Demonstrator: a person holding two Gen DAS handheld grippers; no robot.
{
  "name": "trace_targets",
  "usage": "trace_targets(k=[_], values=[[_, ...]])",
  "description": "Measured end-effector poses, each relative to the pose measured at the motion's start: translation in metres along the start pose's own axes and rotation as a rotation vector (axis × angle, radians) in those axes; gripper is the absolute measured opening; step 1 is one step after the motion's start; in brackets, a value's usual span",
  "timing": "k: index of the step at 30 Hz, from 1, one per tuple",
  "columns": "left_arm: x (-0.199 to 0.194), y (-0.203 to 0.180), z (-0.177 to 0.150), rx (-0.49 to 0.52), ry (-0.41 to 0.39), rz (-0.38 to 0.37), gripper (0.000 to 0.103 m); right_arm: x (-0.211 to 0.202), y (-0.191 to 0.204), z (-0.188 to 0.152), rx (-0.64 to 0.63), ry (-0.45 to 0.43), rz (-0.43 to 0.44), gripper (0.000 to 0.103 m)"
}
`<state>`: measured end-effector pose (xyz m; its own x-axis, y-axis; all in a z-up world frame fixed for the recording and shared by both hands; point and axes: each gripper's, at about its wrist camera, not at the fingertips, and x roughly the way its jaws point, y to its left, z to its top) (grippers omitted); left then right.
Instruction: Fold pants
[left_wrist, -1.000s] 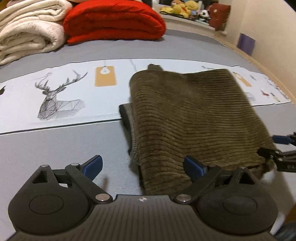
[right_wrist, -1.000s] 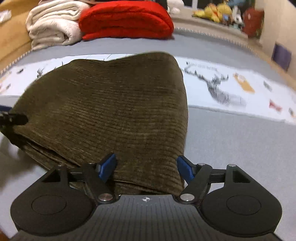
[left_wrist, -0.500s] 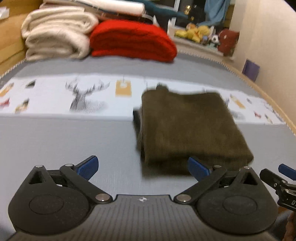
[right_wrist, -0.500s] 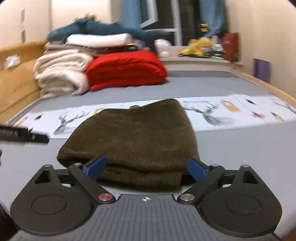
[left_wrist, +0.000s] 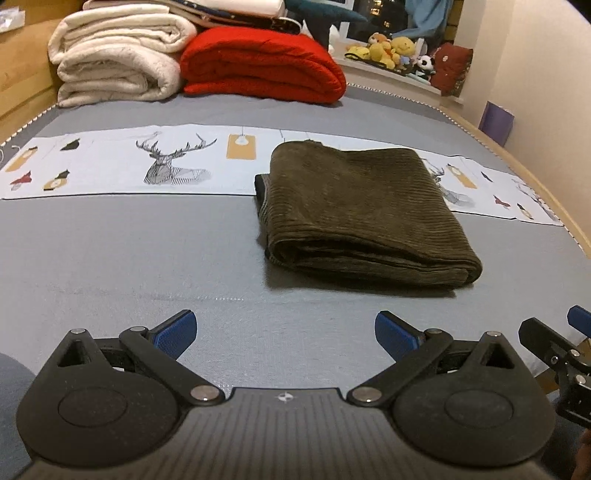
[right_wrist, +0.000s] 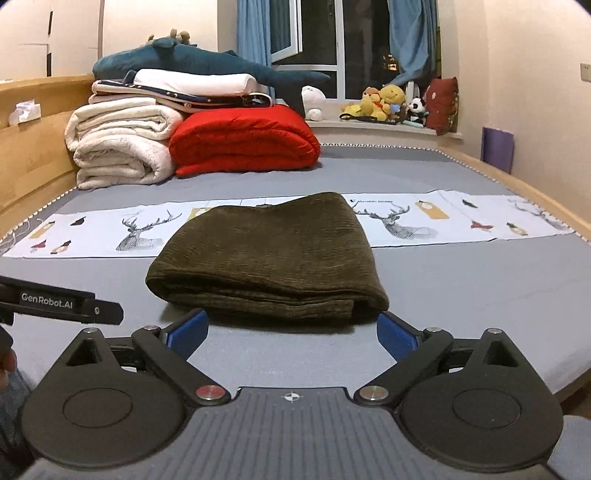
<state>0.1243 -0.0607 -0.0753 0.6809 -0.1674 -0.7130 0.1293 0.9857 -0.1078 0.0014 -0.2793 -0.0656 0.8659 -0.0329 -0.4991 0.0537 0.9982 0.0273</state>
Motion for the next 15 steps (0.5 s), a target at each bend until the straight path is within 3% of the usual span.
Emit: trace_targets(k=[15], values=[[-0.008, -0.022, -0.003, 0.055, 0.002, 0.01, 0.103, -0.013, -0.001, -0.003, -0.004, -0.006, -0.018, 0.098]])
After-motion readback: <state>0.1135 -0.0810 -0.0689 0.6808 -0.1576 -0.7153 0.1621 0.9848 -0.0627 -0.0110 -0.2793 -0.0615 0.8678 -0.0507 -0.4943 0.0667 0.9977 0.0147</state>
